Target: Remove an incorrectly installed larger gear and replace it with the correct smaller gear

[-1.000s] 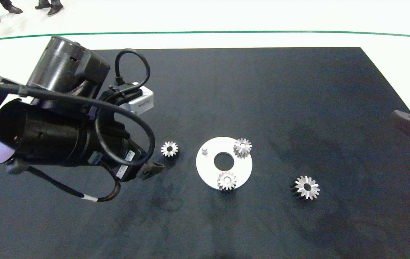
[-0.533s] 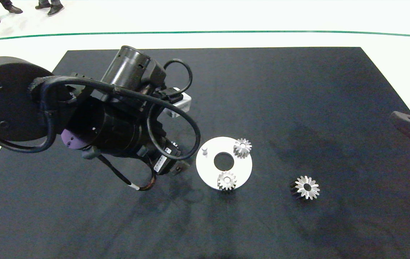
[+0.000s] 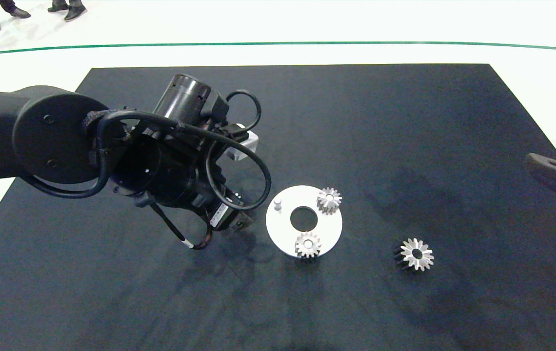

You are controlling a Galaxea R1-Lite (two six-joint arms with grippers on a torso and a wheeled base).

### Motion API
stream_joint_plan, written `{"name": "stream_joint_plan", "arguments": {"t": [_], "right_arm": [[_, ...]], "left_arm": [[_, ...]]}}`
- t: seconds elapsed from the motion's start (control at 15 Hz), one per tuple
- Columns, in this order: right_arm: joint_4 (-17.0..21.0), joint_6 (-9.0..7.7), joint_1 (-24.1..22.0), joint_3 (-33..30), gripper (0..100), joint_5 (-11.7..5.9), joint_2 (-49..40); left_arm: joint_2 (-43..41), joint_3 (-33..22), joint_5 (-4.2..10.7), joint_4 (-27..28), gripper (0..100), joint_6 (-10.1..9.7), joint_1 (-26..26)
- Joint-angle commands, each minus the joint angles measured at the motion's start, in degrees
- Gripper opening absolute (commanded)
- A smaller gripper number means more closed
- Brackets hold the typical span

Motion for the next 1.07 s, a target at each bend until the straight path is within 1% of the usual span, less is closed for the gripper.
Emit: {"name": "stream_joint_plan", "arguments": {"t": [0.07, 0.33, 0.47, 0.53, 0.67, 0.87, 1.07], "right_arm": [[-0.13, -0.1, -0.01, -0.03, 100, -0.09, 0.22], [-0.13, -0.1, -0.01, 0.06, 100, -0.09, 0.31], [-0.13, -0.1, -0.01, 0.24, 100, -0.09, 0.57], [-0.13, -0.1, -0.01, 0.41, 100, -0.09, 0.66], [-0.13, -0.1, -0.01, 0.32, 100, -0.09, 0.66], [-0.04, -0.1, -0.01, 0.41, 100, -0.09, 0.66], [-0.13, -0.19, -0.01, 0.67, 100, -0.09, 0.83]], "left_arm": [[0.97, -0.2, 0.06, -1.08, 96, 0.55, 0.38], [2.29, -0.99, 0.06, -1.17, 87, 0.28, 0.29], [3.34, -1.17, 0.06, -1.17, 84, 0.11, 0.29], [3.52, -1.17, 0.06, -1.26, 81, 0.11, 0.29], [4.13, -1.26, 0.06, -2.13, 78, 0.11, 0.29], [4.57, -1.17, 0.06, -2.22, 72, 0.46, 0.38], [5.45, -1.08, 0.06, -2.31, 66, 0.37, 0.73]]}}
